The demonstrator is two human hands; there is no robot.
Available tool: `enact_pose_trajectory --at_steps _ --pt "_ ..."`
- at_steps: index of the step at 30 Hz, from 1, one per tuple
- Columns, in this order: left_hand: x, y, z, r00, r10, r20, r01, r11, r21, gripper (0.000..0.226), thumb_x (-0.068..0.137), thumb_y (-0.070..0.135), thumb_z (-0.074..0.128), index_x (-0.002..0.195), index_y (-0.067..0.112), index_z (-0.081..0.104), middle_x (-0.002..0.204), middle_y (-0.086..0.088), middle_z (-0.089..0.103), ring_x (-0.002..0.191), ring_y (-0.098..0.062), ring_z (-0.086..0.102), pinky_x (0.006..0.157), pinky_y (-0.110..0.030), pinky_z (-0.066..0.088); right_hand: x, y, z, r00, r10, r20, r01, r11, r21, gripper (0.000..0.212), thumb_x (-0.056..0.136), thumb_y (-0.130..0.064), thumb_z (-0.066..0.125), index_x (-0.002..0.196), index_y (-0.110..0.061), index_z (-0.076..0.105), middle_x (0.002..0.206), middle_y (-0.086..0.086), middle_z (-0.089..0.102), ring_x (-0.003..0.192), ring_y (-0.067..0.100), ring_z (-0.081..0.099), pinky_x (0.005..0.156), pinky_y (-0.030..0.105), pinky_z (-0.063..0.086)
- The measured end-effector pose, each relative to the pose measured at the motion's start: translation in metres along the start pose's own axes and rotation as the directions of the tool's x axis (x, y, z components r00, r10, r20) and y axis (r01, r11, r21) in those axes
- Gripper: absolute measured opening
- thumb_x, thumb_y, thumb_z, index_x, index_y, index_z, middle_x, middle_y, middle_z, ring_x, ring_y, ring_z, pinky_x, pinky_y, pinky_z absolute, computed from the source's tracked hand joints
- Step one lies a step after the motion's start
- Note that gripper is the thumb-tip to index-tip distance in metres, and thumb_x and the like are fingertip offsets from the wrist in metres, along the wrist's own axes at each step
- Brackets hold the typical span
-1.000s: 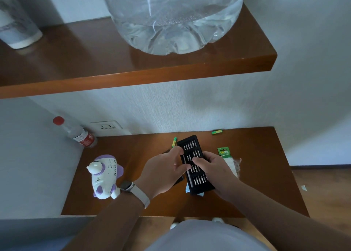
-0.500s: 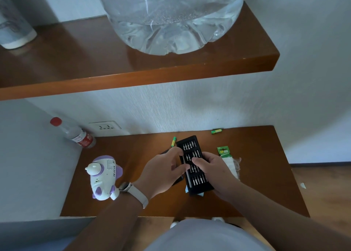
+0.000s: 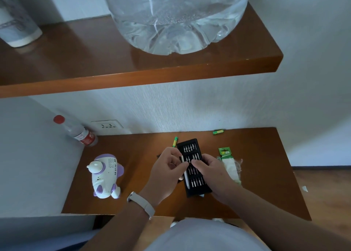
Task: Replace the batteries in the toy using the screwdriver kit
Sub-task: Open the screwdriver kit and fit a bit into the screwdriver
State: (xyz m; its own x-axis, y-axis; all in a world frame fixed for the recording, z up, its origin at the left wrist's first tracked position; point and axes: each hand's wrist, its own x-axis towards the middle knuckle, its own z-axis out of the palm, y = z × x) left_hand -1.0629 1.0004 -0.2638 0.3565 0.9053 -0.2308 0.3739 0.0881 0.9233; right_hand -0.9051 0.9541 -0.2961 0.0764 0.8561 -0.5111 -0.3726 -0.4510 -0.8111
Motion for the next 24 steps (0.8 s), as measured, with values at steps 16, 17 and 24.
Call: enact_pose_trajectory --at_steps 16,17,24 --pt "-0.035 -0.027 -0.048 0.893 -0.358 -0.272 0.253 0.9 -0.356 0.014 0.099 0.025 0.063 0.091 0.025 0.075 0.081 0.003 0.076 0.074 -0.012 0.073 0.064 -0.019 0.056 0.033 0.031 0.048 0.992 0.102 0.068 -0.089 0.98 -0.176 0.027 0.075 -0.042 0.069 0.089 -0.019 0.069 0.089 0.013 0.073 0.086 0.034 0.073 0.076 0.053 0.06" --pt "-0.038 -0.031 -0.054 0.881 -0.371 -0.293 0.248 0.891 -0.381 0.016 0.099 0.024 0.062 0.091 0.026 0.075 0.079 0.002 0.076 0.073 -0.013 0.073 0.064 -0.02 0.057 0.036 0.034 0.051 0.991 0.11 0.072 -0.094 0.975 -0.201 0.025 0.076 -0.043 0.069 0.086 -0.02 0.069 0.087 0.012 0.073 0.084 0.033 0.073 0.072 0.05 0.061" --pt "-0.045 -0.057 -0.092 0.808 -0.449 -0.383 0.274 0.86 -0.431 0.016 0.101 0.021 0.058 0.095 0.022 0.072 0.071 0.004 0.07 0.067 -0.01 0.07 0.064 -0.023 0.059 0.071 0.053 0.077 0.981 0.178 0.08 -0.13 0.903 -0.41 0.026 0.092 -0.034 0.065 0.096 -0.009 0.068 0.085 0.011 0.074 0.076 0.024 0.074 0.065 0.036 0.061"
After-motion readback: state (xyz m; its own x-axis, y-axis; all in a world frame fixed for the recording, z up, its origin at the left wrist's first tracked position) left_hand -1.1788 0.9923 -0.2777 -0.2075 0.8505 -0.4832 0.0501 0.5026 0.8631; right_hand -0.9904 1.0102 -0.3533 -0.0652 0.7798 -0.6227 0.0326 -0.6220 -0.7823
